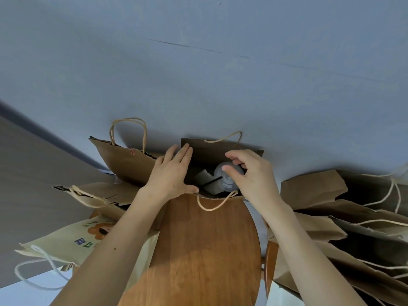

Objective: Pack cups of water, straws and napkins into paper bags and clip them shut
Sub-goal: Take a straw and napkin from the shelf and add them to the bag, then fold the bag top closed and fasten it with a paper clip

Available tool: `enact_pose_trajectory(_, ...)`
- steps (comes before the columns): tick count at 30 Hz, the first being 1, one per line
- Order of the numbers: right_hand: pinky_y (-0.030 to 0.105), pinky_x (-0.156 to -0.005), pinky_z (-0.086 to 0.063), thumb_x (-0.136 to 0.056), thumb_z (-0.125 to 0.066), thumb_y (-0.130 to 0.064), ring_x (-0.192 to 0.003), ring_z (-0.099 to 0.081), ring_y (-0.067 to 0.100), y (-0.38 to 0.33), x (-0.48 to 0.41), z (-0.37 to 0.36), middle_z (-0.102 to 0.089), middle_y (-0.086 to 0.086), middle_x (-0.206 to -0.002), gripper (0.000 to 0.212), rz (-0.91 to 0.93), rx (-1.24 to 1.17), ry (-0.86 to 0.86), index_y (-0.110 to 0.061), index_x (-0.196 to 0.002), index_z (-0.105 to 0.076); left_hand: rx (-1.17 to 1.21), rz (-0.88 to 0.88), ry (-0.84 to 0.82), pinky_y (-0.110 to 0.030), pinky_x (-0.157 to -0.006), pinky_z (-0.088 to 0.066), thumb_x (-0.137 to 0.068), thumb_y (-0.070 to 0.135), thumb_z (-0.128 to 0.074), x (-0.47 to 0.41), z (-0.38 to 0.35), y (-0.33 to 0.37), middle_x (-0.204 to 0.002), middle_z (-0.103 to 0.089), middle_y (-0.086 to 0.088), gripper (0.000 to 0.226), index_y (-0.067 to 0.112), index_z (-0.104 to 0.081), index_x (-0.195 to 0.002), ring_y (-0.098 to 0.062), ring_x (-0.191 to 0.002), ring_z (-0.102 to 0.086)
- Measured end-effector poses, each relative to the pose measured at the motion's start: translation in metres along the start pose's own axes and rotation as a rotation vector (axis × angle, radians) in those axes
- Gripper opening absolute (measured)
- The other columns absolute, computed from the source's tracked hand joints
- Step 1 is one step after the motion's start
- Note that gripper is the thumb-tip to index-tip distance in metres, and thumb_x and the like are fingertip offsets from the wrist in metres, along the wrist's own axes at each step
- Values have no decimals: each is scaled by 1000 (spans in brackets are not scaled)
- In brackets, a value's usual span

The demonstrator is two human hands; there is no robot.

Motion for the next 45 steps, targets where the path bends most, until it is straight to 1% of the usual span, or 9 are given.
enact_pose_trajectory(6, 2, -76, -37, -86, -63, -8, -92, -54, 5, -3, 10, 3, -65, 2, -106, 24, -16, -7, 3, -12, -110, -66, 72, -21, 81, -42, -112, -20, -87, 51, -54, 7, 8, 6, -157, 0, 6, 84, 23, -5, -149, -21, -143, 2)
enact_pose_trajectory(10, 2, -75, -39, -87, -62, -8, -90, -55, 5, -9, 15, 14, -65, -1, -103, 23, -11, -2, 47, -13, -108, -67, 145, -47, 219, -39, -108, -26, -91, 45, -50, 22, 24, 11, -153, -22, 7, 64, 25, -25, -146, -20, -140, -13)
enact_pose_trajectory(16, 5, -75, -41, -87, -61, -9, -86, -56, 3, -28, 37, 41, -64, -8, -95, 20, -12, -29, 121, -16, -105, -68, 263, -107, 411, -28, -85, -43, -93, 32, -53, 69, 52, 23, -122, -61, 8, 35, 24, -56, -127, -13, -116, -49)
enact_pose_trajectory(19, 3, -75, -42, -88, -60, -8, -86, -57, 3, -45, 55, 49, -65, -6, -96, 20, 12, -49, 112, -16, -105, -68, 309, -120, 501, -25, -74, -42, -91, 29, -56, 105, 63, 25, -110, -66, 8, 29, 23, -62, -119, -13, -103, -56)
enact_pose_trajectory(23, 7, -77, -44, -87, -61, -9, -84, -58, 3, -78, 83, 41, -67, -4, -95, 18, 86, -103, 58, -16, -102, -69, 342, -79, 554, -32, -77, -51, -90, 28, -58, 169, 61, 13, -104, -67, 9, 25, 22, -65, -114, -13, -98, -59)
enact_pose_trajectory(27, 6, -78, -44, -88, -62, -15, -89, -59, 3, -119, 125, 10, -67, -5, -98, 18, 194, -85, -76, -18, -104, -68, 339, 1, 589, -35, -76, -52, -84, 45, -44, 240, 50, -14, -101, -68, 10, 41, 23, -67, -109, -11, -89, -59)
enact_pose_trajectory(35, 15, -80, -46, -88, -61, -19, -89, -59, 5, -252, 228, -90, -67, -5, -99, 16, 318, -180, -337, -17, -101, -69, 357, 175, 565, -31, -87, -47, -82, 43, -44, 405, 6, -114, -111, -64, 13, 43, 27, -63, -117, -11, -104, -56)
enact_pose_trajectory(38, 14, -76, -44, -87, -63, -16, -84, -58, 4, -310, 273, -148, -68, -5, -95, 14, 365, -188, -375, -18, -99, -70, 381, 209, 606, -27, -81, -46, -82, 40, -45, 478, -18, -164, -112, -64, 13, 42, 26, -64, -117, -10, -98, -57)
enact_pose_trajectory(45, 13, -74, -46, -86, -62, -16, -81, -58, 2, -439, 366, -275, -66, -10, -89, 13, 401, -171, -516, -21, -94, -71, 461, 445, 675, -37, -84, -49, -86, 35, -51, 642, -67, -293, -105, -68, 8, 32, 26, -65, -113, -17, -97, -60)
Point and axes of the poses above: each hand's wrist, its own x-axis away from the middle knuckle, its own z-axis out of the back of the hand, y = z × x, the point moved 3 cm from there along -x, towards the middle knuckle
